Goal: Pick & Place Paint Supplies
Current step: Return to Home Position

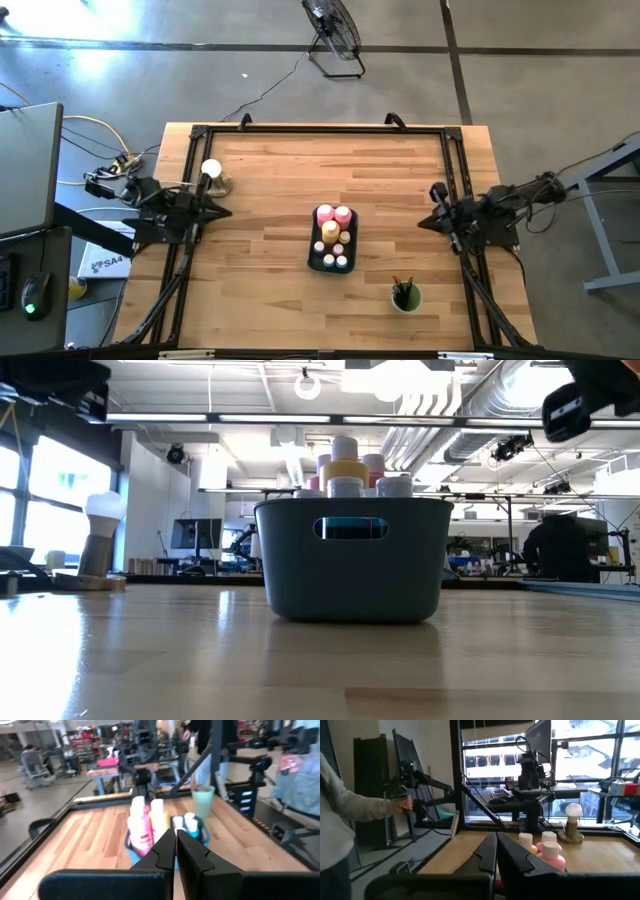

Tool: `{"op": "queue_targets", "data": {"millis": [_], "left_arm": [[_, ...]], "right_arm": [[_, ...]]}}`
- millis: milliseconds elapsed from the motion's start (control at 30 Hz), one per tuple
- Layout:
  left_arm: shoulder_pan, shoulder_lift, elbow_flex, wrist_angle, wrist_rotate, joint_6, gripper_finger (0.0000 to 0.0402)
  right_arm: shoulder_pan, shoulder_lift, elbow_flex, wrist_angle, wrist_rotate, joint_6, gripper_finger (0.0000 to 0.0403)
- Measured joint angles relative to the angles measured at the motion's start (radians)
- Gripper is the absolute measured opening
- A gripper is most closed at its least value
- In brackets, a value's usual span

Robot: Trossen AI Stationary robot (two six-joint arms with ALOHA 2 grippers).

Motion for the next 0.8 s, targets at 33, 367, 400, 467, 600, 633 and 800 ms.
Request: {"op": "queue_targets", "data": {"millis": [33,367,400,467,600,633,800], "left_arm": [[0.000,0.000,-0.011,0.002,-0.014,-0.005,0.0012],[0.000,0.000,-0.136,0.086,-0.168,-0.028,0.0012],[0.000,0.000,-0.149,0.096,-0.181,-0.028,0.0012],[0.000,0.000,-0.171,0.102,-0.193,-0.028,0.0012],[0.000,0.000,-0.223,0.143,-0.190,-0.029,0.0012],[0.000,0.000,-0.234,0.166,-0.189,-0.029,0.0012],[0.000,0.001,-0.283,0.256,-0.188,-0.028,0.0012]], "right_arm": [[0.000,0.000,-0.024,0.025,0.002,-0.006,0.0003],[0.000,0.001,-0.150,0.202,0.051,-0.024,0.0003],[0.000,0.001,-0.150,0.198,0.060,-0.028,0.0003],[0.000,0.000,-0.150,0.207,0.073,-0.046,0.0003],[0.000,0.000,-0.150,0.208,0.073,-0.058,0.0003],[0.000,0.000,-0.150,0.207,0.073,-0.058,0.0003],[0.000,0.000,-0.150,0.206,0.073,-0.047,0.0003]]}}
